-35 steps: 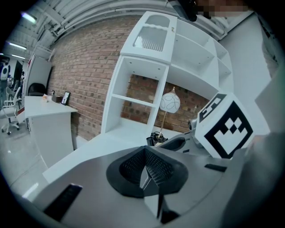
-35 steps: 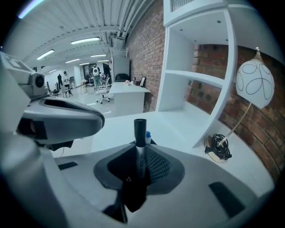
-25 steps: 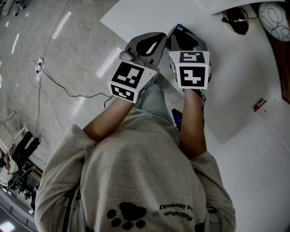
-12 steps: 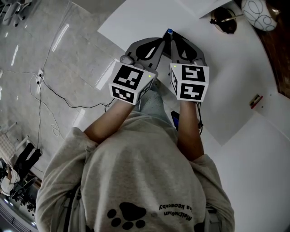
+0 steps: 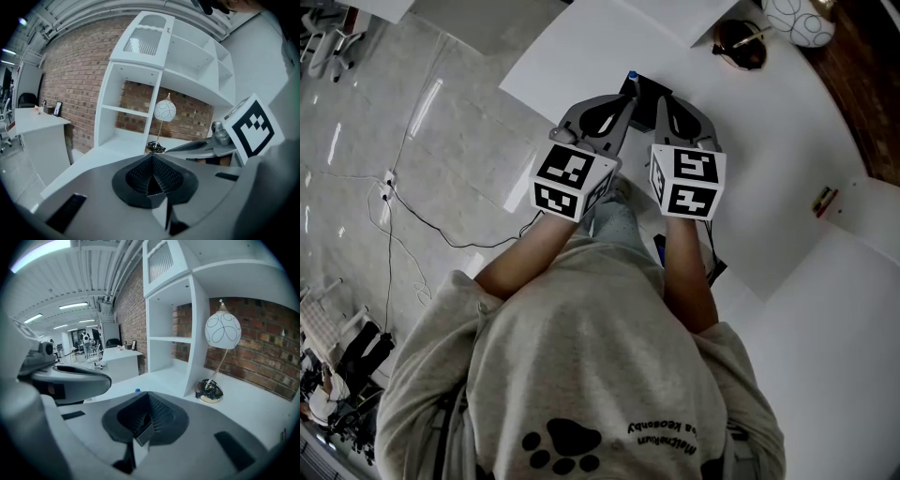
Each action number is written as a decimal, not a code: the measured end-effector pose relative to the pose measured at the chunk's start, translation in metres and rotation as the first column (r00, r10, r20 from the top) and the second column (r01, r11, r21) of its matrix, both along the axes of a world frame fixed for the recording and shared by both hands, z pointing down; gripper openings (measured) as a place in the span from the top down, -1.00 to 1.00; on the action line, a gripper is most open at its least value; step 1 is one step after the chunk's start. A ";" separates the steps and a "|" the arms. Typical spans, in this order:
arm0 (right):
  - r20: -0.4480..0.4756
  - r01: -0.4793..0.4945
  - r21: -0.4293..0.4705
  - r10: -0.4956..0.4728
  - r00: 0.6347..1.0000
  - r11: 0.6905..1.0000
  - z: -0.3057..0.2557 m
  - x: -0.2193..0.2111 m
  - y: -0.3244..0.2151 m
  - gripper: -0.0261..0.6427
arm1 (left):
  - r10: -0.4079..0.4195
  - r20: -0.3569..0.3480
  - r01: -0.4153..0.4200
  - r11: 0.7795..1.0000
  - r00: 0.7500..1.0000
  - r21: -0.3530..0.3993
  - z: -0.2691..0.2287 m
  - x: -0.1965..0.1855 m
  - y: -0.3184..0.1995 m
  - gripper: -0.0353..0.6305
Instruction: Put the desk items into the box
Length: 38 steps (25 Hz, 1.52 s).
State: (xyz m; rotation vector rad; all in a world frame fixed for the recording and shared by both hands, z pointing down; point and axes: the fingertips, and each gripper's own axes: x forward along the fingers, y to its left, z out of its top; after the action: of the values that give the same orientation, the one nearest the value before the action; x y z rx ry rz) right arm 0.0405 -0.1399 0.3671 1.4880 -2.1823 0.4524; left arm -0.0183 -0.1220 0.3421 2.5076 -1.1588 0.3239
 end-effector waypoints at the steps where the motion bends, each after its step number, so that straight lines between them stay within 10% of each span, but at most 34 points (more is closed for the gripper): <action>1: 0.000 -0.008 0.013 0.008 1.000 1.000 -0.005 0.002 0.001 0.87 | 0.003 0.000 -0.003 1.000 1.000 0.005 -0.003 0.001 0.001 0.87; 26: 0.025 -0.029 0.388 0.021 0.999 0.921 -0.164 0.004 0.094 0.87 | -0.007 -0.013 0.011 0.955 1.000 0.296 -0.144 0.002 0.062 0.87; 38: 0.038 0.012 0.446 -0.032 0.999 0.895 -0.168 0.014 0.127 0.87 | -0.003 -0.016 0.008 0.952 1.000 0.306 -0.138 0.023 0.090 0.87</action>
State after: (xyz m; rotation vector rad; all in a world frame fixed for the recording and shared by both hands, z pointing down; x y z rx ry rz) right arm 0.0546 -0.0127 0.1991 1.6893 -2.4483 -0.0367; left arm 0.0046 -0.0324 0.2038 2.7639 -1.2965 0.1289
